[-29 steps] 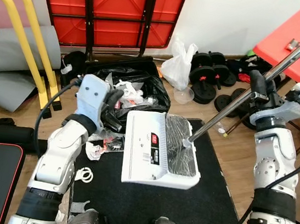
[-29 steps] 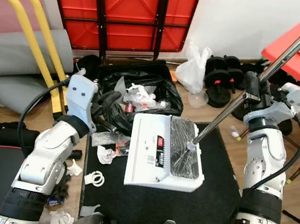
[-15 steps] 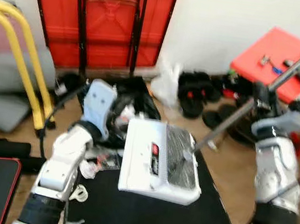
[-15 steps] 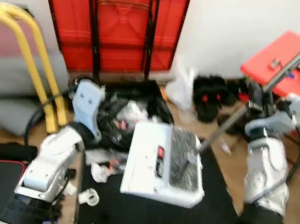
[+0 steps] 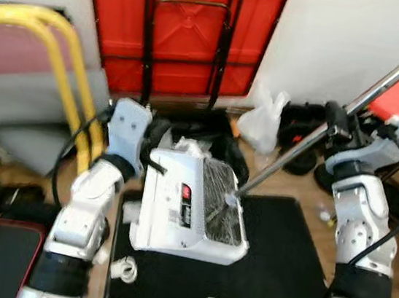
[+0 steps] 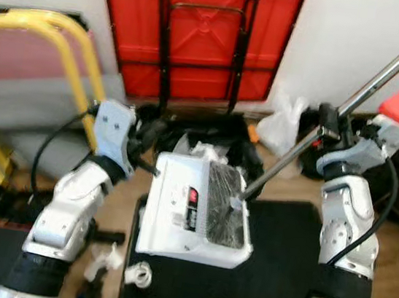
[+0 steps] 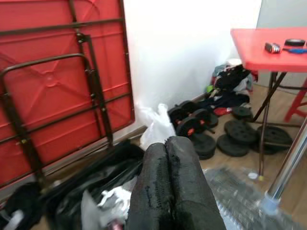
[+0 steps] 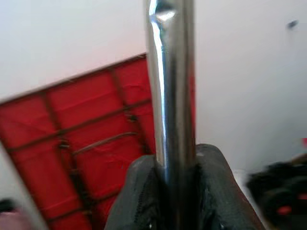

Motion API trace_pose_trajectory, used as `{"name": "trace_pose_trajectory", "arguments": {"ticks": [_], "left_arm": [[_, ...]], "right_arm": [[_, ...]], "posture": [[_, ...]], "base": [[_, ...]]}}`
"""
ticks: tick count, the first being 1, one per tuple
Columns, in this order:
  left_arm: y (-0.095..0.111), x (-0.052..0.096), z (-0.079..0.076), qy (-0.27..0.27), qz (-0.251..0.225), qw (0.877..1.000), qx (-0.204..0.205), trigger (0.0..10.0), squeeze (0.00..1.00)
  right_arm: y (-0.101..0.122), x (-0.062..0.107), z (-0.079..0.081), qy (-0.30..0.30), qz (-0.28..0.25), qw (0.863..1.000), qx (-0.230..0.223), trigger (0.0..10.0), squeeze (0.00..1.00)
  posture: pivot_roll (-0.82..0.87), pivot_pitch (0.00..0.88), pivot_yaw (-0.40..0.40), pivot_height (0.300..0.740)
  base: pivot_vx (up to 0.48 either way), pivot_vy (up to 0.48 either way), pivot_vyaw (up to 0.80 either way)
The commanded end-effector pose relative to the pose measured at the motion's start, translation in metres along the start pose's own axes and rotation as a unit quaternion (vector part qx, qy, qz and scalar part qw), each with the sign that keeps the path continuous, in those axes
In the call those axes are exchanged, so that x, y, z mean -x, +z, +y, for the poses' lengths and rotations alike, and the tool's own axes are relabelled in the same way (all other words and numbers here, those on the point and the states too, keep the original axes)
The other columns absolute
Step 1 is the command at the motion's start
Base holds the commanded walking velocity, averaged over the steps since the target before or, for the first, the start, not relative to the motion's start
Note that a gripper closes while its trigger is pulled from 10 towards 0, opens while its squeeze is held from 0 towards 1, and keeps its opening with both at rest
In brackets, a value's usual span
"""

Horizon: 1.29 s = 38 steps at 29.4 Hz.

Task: Sweep floor

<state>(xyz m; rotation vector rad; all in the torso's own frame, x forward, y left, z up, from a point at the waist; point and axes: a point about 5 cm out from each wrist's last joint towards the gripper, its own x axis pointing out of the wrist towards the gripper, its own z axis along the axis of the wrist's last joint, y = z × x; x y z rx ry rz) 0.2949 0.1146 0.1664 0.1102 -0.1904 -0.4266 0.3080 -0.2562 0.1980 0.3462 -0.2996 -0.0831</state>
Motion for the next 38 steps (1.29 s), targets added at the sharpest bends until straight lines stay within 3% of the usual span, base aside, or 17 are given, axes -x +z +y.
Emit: {"name": "trace_pose_trajectory", "arguments": {"ticks": [1,15,38], "left_arm": [[-0.0025,0.0032,0.0053,0.008,0.007,1.000,-0.001,10.0,0.00],[-0.0034,0.0029,0.0024,0.004,0.008,1.000,0.000,10.0,0.00],[-0.0017,0.0065,0.0008,0.000,0.007,1.000,0.002,10.0,0.00]], "right_arm": [[0.0149,-0.0019,0.0080,0.016,-0.036,0.999,-0.012,10.0,0.00],[0.0140,-0.0010,0.0111,0.017,-0.028,0.999,-0.010,10.0,0.00],[0.0131,-0.0008,0.0150,0.026,-0.014,1.000,-0.004,10.0,0.00]], "posture": [[-0.17,0.056,-0.117,0.740],[-0.17,0.056,-0.121,0.740],[-0.17,0.080,-0.132,0.740]], "base": [[0.000,0.000,0.00],[0.000,0.000,0.00],[0.226,0.000,-0.57]]}}
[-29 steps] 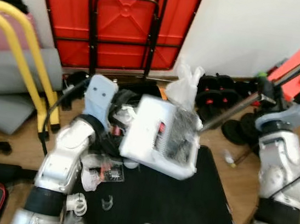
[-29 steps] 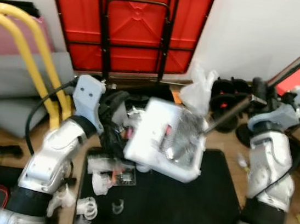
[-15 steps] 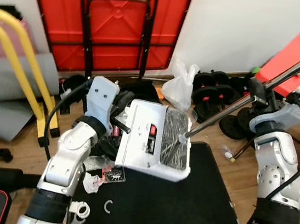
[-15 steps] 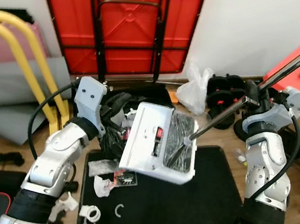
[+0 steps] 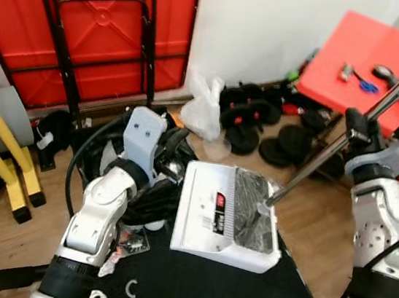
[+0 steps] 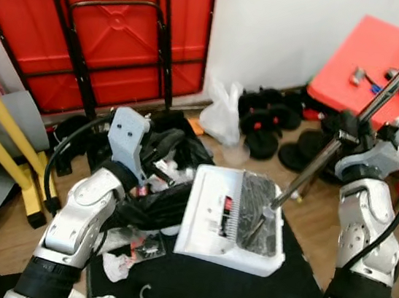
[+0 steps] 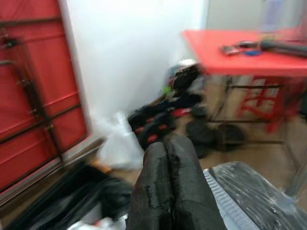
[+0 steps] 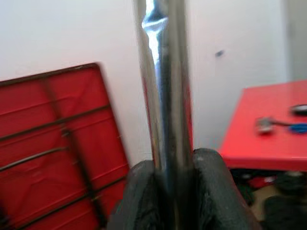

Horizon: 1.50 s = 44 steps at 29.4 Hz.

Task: Sweep floor

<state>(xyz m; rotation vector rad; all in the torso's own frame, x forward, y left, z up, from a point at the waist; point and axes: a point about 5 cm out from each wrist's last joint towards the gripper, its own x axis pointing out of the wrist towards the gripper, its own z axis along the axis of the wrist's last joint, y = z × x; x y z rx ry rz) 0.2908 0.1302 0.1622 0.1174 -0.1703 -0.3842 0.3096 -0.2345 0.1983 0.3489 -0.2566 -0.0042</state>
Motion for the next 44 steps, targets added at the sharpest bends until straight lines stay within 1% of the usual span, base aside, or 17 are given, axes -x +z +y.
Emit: {"name": "trace_pose_trajectory", "arguments": {"ticks": [1,15,25,29,33,40,44], "left_arm": [[0.003,-0.004,-0.011,-0.020,-0.005,1.000,0.005,10.0,0.00],[0.003,-0.004,-0.011,-0.020,-0.004,1.000,0.004,10.0,0.00],[0.003,-0.004,-0.011,-0.020,-0.004,1.000,0.005,10.0,0.00],[0.003,-0.003,-0.012,-0.020,-0.004,1.000,0.005,10.0,0.00],[0.004,-0.003,-0.013,-0.021,-0.005,1.000,0.006,10.0,0.00],[0.004,-0.001,-0.016,-0.025,-0.004,1.000,0.007,10.0,0.00],[0.003,0.002,-0.016,-0.026,-0.003,1.000,0.006,10.0,0.00]], "right_arm": [[0.021,0.000,-0.006,-0.010,-0.044,0.999,0.004,10.0,0.00],[0.022,-0.001,-0.005,-0.011,-0.044,0.999,0.005,10.0,0.00],[0.027,-0.006,-0.002,0.001,-0.049,0.999,0.007,10.0,0.00],[0.028,-0.007,0.001,0.016,-0.051,0.998,0.012,10.0,0.00],[0.031,-0.008,0.005,0.033,-0.055,0.998,0.016,10.0,0.00],[0.032,-0.013,0.001,0.028,-0.053,0.998,0.017,10.0,0.00],[0.032,-0.014,-0.001,0.022,-0.051,0.998,0.017,10.0,0.00]], "posture": [[-0.17,0.081,-0.132,0.740],[-0.17,0.083,-0.132,0.740],[-0.17,0.089,-0.138,0.740],[-0.18,0.092,-0.139,0.740],[-0.18,0.092,-0.139,0.740],[-0.17,0.093,-0.145,0.740],[-0.16,0.103,-0.152,0.740]], "base": [[0.262,0.000,0.00],[0.265,0.000,0.00],[0.268,0.000,0.00],[0.273,0.000,0.00],[0.277,0.000,0.80],[0.280,0.000,0.80],[0.281,0.000,0.00]]}}
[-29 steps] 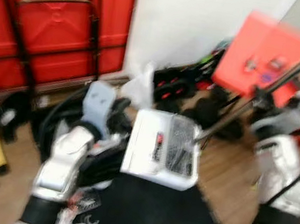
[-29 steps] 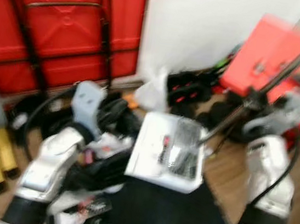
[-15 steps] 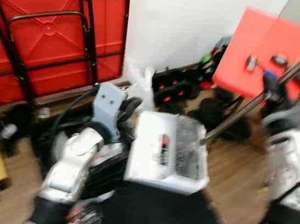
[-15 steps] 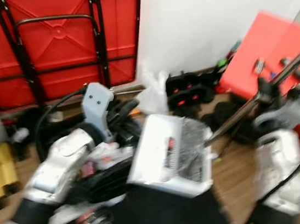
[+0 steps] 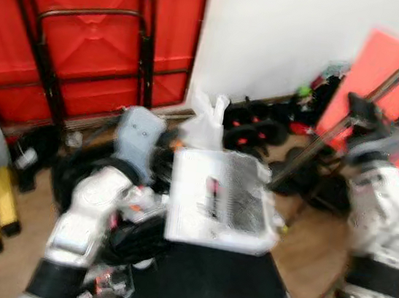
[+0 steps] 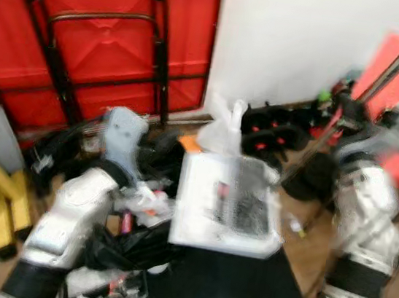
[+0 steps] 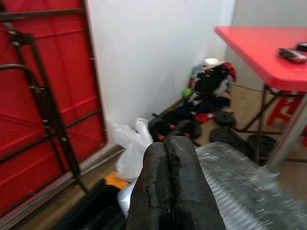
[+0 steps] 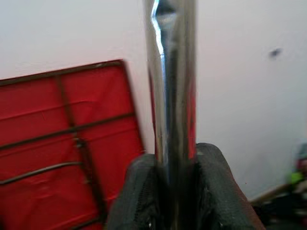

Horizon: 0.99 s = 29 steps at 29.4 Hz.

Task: Sweep floor

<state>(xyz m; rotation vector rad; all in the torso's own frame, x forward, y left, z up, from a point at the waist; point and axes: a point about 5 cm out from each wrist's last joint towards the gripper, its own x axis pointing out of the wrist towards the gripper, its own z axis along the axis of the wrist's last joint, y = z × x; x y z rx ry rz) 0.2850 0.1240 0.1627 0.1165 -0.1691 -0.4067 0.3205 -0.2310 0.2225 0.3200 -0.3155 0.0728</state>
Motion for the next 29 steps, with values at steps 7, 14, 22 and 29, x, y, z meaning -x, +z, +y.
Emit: {"name": "trace_pose_trajectory", "arguments": {"ticks": [7,14,22,29], "left_arm": [[0.002,0.005,-0.008,-0.012,0.004,1.000,0.002,10.0,0.00],[0.007,0.012,-0.009,-0.011,0.012,1.000,0.005,10.0,0.00],[0.012,0.025,-0.015,-0.024,0.030,0.999,-0.006,10.0,0.00],[0.017,0.037,-0.017,-0.026,0.046,0.999,-0.010,10.0,0.00]], "right_arm": [[0.019,-0.001,-0.011,-0.001,-0.036,0.999,0.004,10.0,0.00],[0.021,-0.005,-0.011,0.002,-0.032,0.999,0.012,10.0,0.00],[0.025,-0.007,-0.015,-0.011,-0.034,0.999,0.011,10.0,0.00],[0.023,-0.007,-0.017,-0.021,-0.026,0.999,0.009,10.0,0.00]], "posture": [[-0.15,0.118,-0.148,0.740],[-0.15,0.181,-0.142,0.740],[-0.14,0.257,-0.135,0.740],[-0.12,0.302,-0.131,0.740]], "base": [[0.274,0.000,0.00],[0.000,0.000,0.80],[0.000,0.000,0.80],[0.000,0.000,0.11]]}}
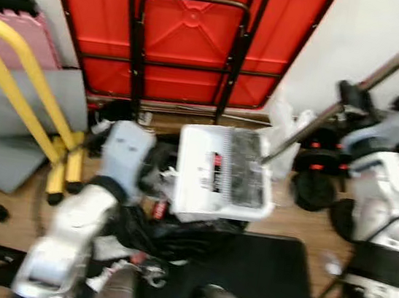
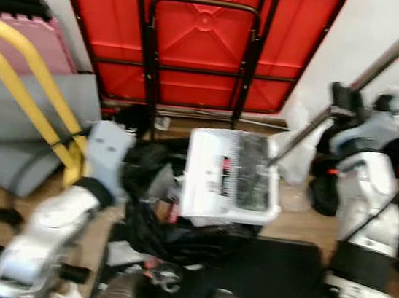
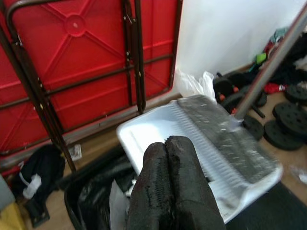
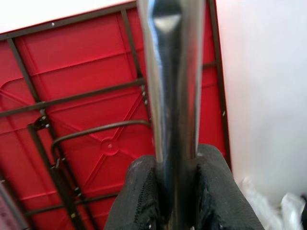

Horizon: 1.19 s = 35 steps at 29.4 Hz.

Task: Sweep floor

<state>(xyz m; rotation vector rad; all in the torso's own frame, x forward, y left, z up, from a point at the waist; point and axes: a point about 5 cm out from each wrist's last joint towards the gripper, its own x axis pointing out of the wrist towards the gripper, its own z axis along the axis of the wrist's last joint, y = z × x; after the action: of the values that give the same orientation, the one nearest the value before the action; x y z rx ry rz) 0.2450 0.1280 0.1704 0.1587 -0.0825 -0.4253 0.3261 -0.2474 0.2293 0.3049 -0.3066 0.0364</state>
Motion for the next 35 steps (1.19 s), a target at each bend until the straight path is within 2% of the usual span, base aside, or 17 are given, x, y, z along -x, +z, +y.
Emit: {"name": "trace_pose_trajectory", "arguments": {"ticks": [1,5,9,24,35], "left_arm": [[0.003,0.001,-0.007,-0.014,0.004,1.000,-0.002,10.0,0.00],[0.004,0.006,-0.008,-0.020,0.010,1.000,-0.009,10.0,0.00],[0.008,0.012,-0.012,-0.034,0.016,0.999,-0.016,10.0,0.00],[0.010,0.013,-0.014,-0.035,0.026,0.999,-0.022,10.0,0.00],[0.011,0.012,-0.015,-0.038,0.026,0.999,-0.023,10.0,0.00]], "right_arm": [[0.014,-0.002,-0.004,-0.006,-0.029,1.000,-0.003,10.0,0.00],[0.016,-0.006,-0.005,-0.008,-0.032,0.999,-0.005,10.0,0.00],[0.019,-0.011,-0.006,-0.011,-0.035,0.999,-0.003,10.0,0.00],[0.022,-0.013,-0.012,-0.019,-0.036,0.999,0.013,10.0,0.00],[0.032,-0.022,-0.011,-0.014,-0.050,0.998,0.029,10.0,0.00]], "posture": [[-0.11,0.314,-0.131,0.740],[-0.11,0.329,-0.128,0.740],[-0.10,0.347,-0.124,0.740],[-0.09,0.354,-0.123,0.740],[-0.10,0.348,-0.132,0.740]], "base": [[0.000,0.000,0.00],[0.000,0.000,0.00],[0.414,0.000,0.00],[0.018,0.000,0.00],[0.044,0.000,0.00]]}}
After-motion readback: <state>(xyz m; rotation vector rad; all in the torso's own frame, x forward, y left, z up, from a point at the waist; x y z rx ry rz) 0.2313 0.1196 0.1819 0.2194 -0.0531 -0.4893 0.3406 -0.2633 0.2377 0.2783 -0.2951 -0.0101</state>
